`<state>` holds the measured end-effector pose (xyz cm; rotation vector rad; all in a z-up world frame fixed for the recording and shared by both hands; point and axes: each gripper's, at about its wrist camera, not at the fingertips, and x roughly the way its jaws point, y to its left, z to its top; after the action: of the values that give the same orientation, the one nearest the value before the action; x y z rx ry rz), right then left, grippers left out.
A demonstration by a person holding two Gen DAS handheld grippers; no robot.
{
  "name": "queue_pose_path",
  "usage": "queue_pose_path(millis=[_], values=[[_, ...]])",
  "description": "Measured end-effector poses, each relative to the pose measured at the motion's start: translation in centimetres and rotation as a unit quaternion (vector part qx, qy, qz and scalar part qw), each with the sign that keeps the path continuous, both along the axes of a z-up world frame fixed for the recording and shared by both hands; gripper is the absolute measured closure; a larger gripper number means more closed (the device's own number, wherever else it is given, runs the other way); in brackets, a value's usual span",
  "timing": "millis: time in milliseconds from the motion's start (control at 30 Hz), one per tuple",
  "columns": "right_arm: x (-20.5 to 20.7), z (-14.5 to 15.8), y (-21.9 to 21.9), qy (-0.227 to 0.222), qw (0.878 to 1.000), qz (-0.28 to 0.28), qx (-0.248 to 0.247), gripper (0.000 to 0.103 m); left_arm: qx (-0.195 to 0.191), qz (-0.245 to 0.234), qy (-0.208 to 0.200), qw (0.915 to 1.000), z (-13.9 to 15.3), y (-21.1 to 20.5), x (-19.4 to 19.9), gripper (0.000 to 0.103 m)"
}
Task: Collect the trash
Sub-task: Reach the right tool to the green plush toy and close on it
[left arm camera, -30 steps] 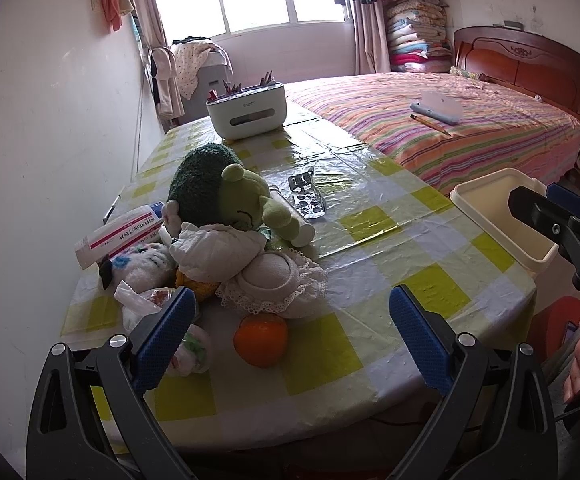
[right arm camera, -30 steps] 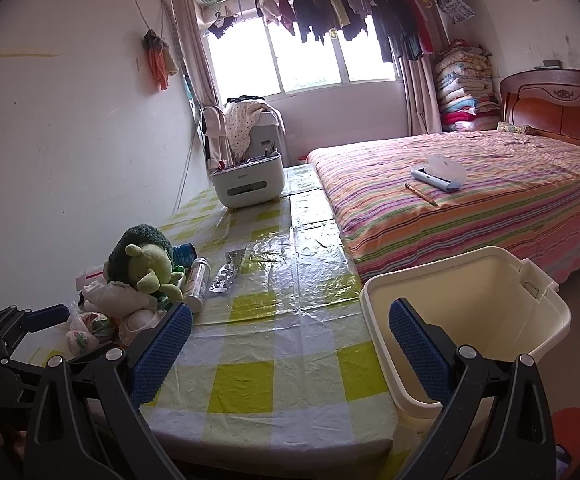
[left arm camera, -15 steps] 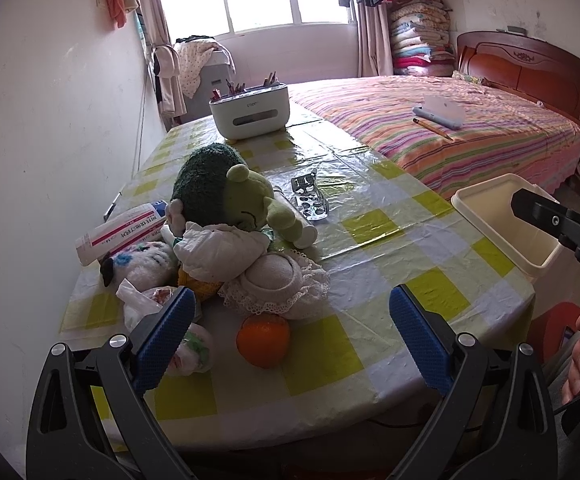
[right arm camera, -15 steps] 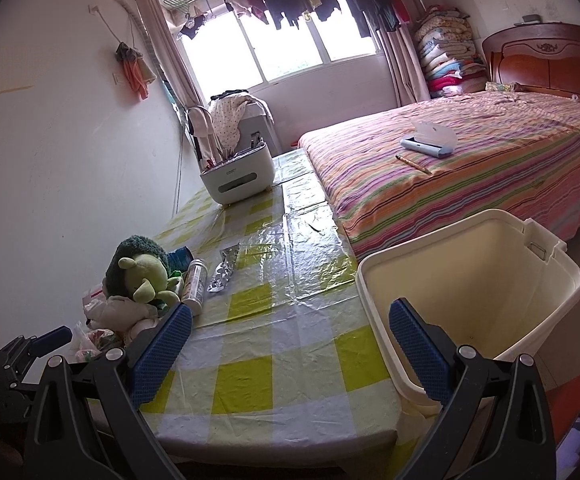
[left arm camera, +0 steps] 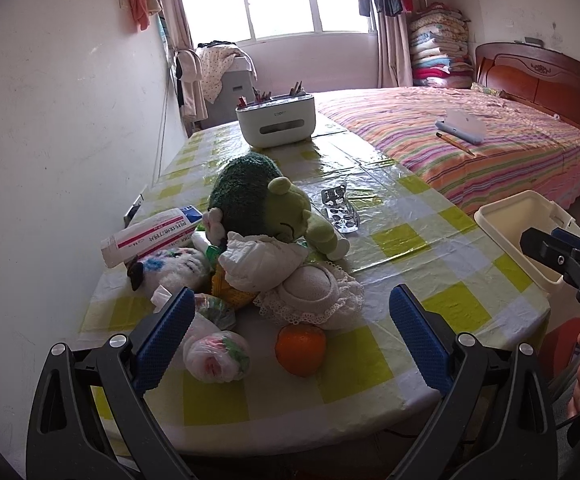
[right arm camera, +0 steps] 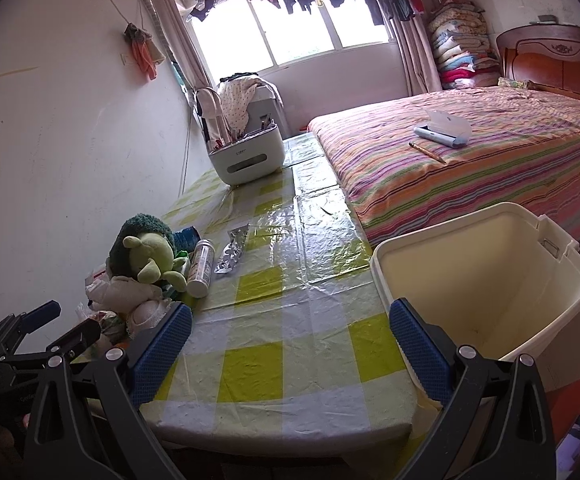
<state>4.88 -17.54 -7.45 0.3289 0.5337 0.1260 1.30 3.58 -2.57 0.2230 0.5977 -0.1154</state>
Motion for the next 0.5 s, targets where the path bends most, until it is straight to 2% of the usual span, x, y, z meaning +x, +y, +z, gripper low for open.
queue_pose_path(millis=[167,267,367,500], values=[[1.5,1.5,1.6,-0.004,0.999,0.034,-0.030,0.006,0.024,0.021,-0.042,0.9986,4.3,3.4,1.4,0.007],[3.0,2.6,3.0,-0.009,0.997,0.060,-0.045,0.006,0.008,0.062,-0.053,0.9967,7.4,6.9,4.0,0.007],[4.8,3.0,4.4,-0.004,0.995,0.083,-0.049,0.006,-0.018,0.082,-0.036,0.9958,9.3,9.9,7.1,0.007],[7.5,3.1,6.6,0.007,0.992,0.111,-0.062,0.006,-0.041,0.081,-0.013,0.9958,9.3,12.2,10.7,0.007]])
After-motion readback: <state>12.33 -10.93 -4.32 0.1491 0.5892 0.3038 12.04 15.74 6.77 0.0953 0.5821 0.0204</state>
